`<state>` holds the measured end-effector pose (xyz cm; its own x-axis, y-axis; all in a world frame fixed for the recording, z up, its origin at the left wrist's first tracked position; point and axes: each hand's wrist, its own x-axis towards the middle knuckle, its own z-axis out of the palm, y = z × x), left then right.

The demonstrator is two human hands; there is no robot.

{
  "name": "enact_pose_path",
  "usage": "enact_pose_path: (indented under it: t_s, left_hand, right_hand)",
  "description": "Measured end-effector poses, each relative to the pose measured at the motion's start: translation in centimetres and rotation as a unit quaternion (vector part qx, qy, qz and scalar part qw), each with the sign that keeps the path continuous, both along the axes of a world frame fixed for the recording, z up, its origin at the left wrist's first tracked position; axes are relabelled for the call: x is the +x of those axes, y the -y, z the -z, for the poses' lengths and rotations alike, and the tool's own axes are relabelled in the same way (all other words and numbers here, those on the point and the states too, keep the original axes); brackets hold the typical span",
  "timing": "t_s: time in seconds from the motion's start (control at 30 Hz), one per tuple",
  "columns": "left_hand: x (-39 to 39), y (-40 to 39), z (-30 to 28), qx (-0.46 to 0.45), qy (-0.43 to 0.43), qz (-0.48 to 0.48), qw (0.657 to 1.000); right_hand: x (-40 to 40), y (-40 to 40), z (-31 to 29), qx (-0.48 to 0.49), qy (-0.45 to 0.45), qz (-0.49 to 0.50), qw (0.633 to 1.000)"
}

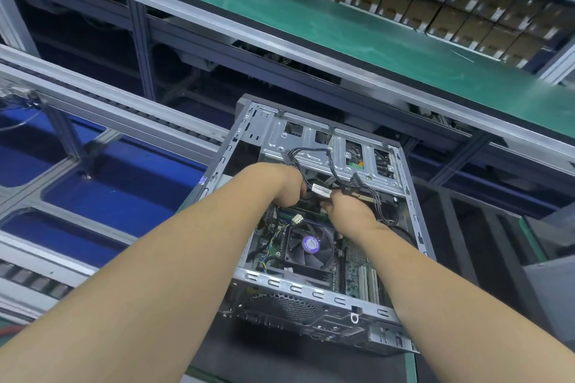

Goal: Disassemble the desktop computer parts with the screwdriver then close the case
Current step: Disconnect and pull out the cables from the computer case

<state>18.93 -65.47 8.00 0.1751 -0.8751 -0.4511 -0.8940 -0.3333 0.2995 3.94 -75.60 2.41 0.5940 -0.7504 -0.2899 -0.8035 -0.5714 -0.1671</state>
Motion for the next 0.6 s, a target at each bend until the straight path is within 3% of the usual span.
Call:
enact_pose_path:
  t_s: [0.6]
  left_hand:
    - [0.4, 0.2, 0.7, -0.003, -0.006, 0.013, 1.000]
  right_hand:
    - [0.9, 0.2, 0.9, -0.047, -0.029, -0.001, 0.998]
